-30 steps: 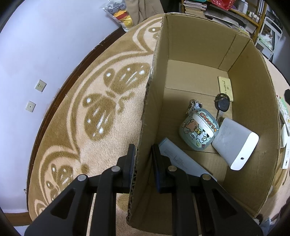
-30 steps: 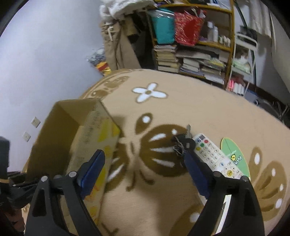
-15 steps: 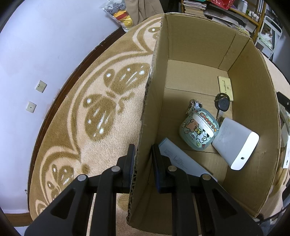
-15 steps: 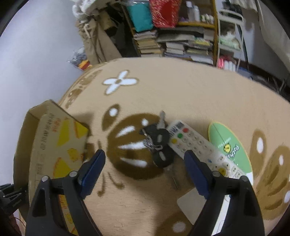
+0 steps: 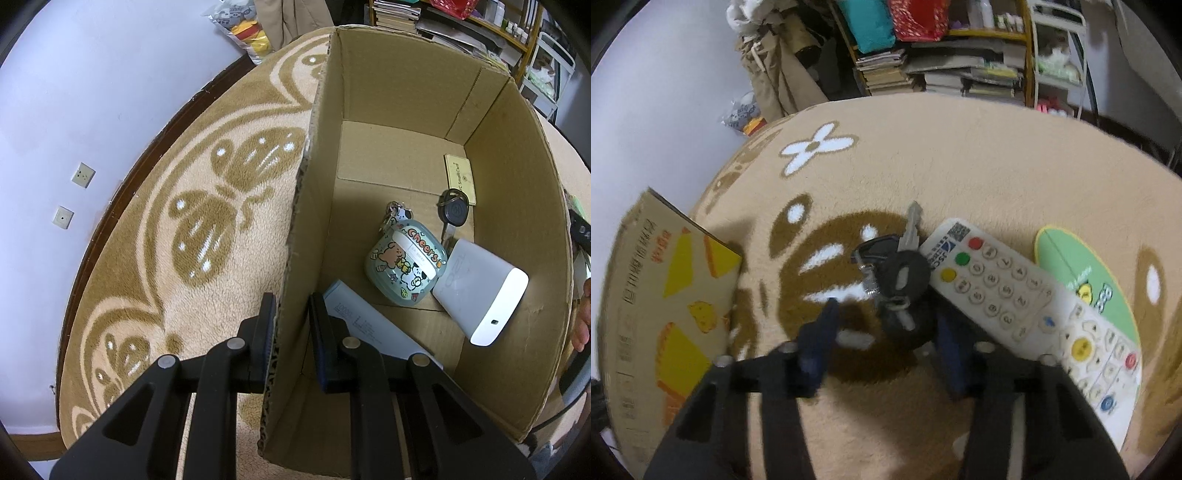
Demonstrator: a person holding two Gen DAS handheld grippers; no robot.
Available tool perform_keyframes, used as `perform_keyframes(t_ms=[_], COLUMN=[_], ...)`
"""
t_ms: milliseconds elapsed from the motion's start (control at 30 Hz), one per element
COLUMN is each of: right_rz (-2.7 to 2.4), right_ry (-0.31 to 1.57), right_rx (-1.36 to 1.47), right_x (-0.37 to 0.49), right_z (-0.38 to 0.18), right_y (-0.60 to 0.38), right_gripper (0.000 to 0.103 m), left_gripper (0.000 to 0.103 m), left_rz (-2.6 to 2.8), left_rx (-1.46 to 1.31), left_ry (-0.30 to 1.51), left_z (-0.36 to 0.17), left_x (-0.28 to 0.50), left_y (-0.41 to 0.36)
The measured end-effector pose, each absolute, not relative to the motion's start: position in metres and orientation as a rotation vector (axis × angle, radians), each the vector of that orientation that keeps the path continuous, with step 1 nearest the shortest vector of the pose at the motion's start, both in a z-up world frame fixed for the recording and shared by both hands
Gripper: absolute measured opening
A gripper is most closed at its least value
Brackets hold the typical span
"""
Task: Organize rigid objects
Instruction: 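Move the right tool to the black car key bunch and grasp it, then lift the car keys with the right tool and carry them over the box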
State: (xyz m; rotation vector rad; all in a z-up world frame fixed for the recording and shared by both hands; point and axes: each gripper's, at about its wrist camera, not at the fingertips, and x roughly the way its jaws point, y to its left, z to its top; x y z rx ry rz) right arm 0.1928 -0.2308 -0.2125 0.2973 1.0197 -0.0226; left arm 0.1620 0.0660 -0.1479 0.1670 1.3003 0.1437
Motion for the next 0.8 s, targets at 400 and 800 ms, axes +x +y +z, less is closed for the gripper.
perform_keyframes(t_ms=[400, 800], right_rz=[-0.033, -0.014], right_ry=[1.016, 0.888], right_rx=[0.238, 0.274], right_x=[0.186, 0.181], right_z=[-0.196, -0.153], right_y=[-0.225, -0.214], right_gripper=[0.011, 0.003], left_gripper=[0.017, 0.017], left_rz=[0.146, 0.146], left_rx=[0.178, 0.177], left_ry=[1.300, 1.300], left_z=[-0.149, -0.149], left_x=[0.162, 0.162], left_y=[0.064, 0.064])
